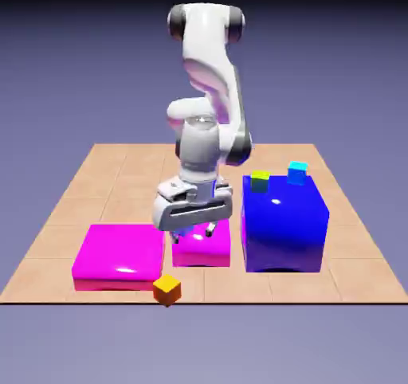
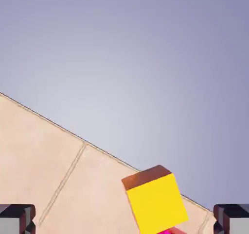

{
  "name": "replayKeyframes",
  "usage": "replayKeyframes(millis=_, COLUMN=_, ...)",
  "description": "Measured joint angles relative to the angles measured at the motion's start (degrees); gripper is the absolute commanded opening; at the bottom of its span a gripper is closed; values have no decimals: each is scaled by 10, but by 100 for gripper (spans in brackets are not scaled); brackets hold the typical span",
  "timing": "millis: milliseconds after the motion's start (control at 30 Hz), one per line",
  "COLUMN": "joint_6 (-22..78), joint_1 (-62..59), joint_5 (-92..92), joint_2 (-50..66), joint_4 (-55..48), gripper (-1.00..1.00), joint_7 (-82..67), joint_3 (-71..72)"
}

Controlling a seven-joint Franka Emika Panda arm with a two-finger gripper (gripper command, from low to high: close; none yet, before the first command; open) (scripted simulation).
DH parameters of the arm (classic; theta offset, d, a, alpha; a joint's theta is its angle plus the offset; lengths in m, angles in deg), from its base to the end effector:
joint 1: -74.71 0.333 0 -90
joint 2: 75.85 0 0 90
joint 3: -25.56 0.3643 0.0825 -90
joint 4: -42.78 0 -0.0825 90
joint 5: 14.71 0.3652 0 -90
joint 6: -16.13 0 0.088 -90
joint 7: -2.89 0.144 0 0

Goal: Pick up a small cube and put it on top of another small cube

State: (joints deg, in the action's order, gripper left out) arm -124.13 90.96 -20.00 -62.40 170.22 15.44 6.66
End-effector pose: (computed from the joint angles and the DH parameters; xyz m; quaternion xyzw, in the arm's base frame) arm 0.5457 -0.0255 0.2988 0.9934 -0.0925 0.0054 0.0670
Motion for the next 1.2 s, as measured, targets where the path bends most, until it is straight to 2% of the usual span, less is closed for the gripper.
replayKeyframes(millis=367, joint_6=149, joint_1=69, joint_5=-23, joint_2=204, joint_4=-149, gripper=0, joint_7=-132, joint_3=-84)
replayKeyframes(millis=767, joint_6=112, joint_1=-180, joint_5=-208, joint_2=231, joint_4=-143, gripper=0, joint_7=-6, joint_3=157)
replayKeyframes(millis=800, joint_6=109, joint_1=-200, joint_5=-223, joint_2=233, joint_4=-143, gripper=-100, joint_7=4, joint_3=176)
replayKeyframes(millis=867, joint_6=109, joint_1=-200, joint_5=-221, joint_2=233, joint_4=-143, gripper=-100, joint_7=3, joint_3=176)
replayKeyframes(millis=1200, joint_6=141, joint_1=7, joint_5=-68, joint_2=211, joint_4=-147, gripper=-100, joint_7=-102, joint_3=-24)
